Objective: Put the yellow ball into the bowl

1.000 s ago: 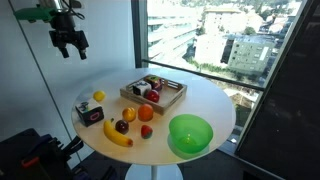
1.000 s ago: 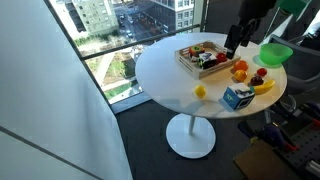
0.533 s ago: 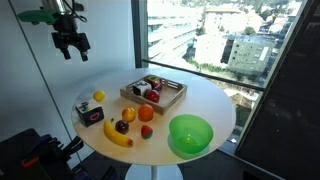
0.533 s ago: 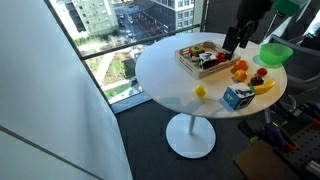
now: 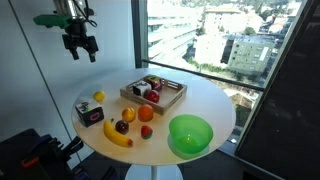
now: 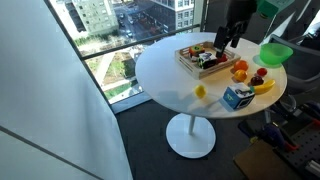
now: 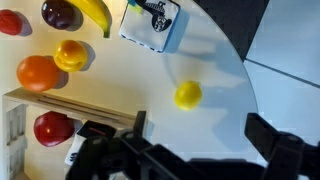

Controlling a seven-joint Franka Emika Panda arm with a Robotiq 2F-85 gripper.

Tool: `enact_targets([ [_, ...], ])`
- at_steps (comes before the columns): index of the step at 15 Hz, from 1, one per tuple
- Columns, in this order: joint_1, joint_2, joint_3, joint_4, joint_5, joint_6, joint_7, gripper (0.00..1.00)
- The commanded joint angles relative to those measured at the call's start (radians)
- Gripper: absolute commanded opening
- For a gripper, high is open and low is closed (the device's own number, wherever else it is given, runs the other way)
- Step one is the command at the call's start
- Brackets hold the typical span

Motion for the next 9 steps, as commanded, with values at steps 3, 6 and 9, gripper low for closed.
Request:
enact_targets([
  [3, 0.005, 0.122, -0.019, 0.084, 0.017, 0.009, -0.074, 1.0],
  [6, 0.005, 0.184, -0.019, 0.111, 0.015, 0.008, -0.116, 1.0],
  [9, 0.006, 0.239, -0.015, 0.131, -0.004, 0.012, -0.15, 1.0],
])
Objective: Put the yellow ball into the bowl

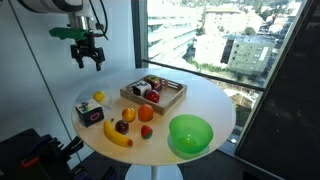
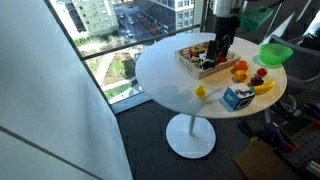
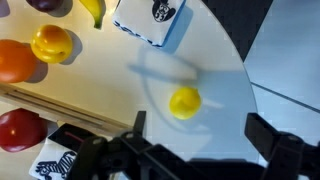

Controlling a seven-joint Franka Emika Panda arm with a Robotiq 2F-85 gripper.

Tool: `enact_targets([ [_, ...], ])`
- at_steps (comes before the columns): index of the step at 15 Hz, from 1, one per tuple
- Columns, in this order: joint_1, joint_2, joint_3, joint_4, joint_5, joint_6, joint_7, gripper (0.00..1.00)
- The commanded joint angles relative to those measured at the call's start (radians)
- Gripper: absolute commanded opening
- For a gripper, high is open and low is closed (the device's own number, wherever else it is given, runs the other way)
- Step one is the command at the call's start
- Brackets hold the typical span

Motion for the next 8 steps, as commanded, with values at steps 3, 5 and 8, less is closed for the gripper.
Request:
enact_targets([
  [3, 0.009, 0.098, -0.005, 0.053, -0.032, 0.019, -0.048, 1.0],
  [5, 0.015, 0.117, -0.004, 0.051, -0.071, 0.047, -0.024, 1.0],
  [8, 0.024, 0.14, -0.005, 0.048, -0.125, 0.086, -0.002, 1.0],
])
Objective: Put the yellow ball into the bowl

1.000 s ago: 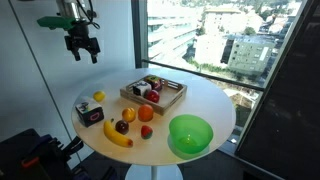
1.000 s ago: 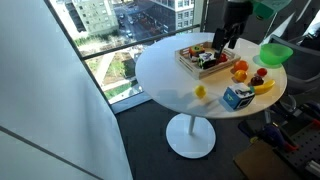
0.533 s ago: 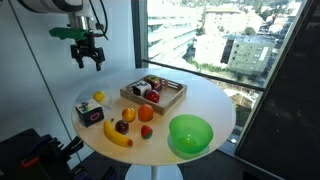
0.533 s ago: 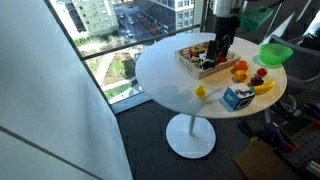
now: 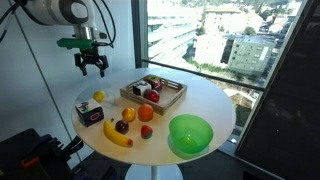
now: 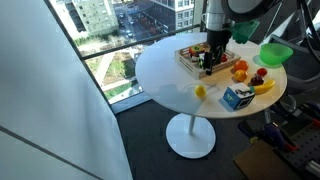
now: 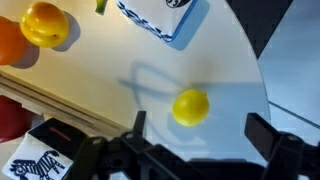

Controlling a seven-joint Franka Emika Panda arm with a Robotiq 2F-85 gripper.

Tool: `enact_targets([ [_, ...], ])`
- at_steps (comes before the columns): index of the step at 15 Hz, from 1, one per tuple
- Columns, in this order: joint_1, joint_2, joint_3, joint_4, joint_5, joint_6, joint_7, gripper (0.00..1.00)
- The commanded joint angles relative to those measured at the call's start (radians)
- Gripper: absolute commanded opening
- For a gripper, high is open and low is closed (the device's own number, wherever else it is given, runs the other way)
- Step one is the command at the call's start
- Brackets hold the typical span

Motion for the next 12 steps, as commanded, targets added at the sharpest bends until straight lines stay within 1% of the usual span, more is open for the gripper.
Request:
enact_targets([
  [1, 0.015, 0.03, -0.005, 0.02, -0.053, 0.028, 0.029, 1.0],
  [2, 0.008, 0.014, -0.004, 0.001, -0.023, 0.018, 0.003, 1.0],
  [9, 0.01, 0.022, -0.003, 0.0, -0.025, 0.02, 0.004, 1.0],
  [12, 0.016, 0.046, 0.0, 0.007, -0.03, 0.032, 0.002, 1.0],
])
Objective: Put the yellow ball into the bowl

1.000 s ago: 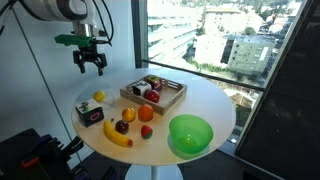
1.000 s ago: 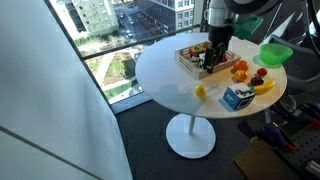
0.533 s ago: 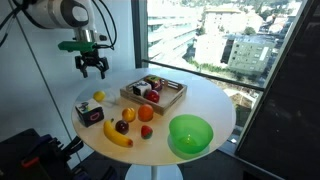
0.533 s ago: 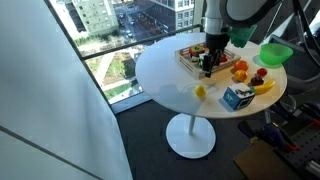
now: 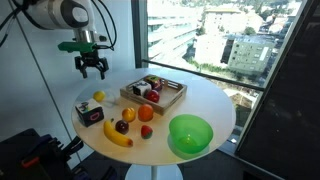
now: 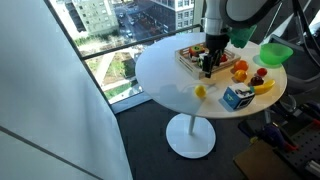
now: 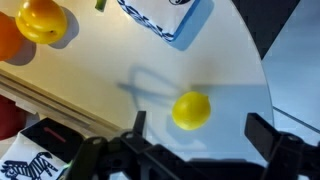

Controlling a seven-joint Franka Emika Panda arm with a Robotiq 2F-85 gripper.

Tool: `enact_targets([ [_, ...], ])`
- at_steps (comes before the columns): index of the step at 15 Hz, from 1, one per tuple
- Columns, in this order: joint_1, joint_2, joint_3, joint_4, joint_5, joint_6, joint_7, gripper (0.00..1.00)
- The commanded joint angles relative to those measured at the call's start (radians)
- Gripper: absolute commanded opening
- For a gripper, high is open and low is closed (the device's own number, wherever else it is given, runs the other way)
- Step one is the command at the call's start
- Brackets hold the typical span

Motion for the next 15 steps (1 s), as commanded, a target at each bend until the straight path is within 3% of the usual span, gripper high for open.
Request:
enact_targets([
  [1, 0.01, 0.03, 0.0, 0.011, -0.007, 0.016, 0.001, 1.0],
  [15, 0.026, 0.143, -0.011, -0.002, -0.026, 0.199, 0.019, 1.0],
])
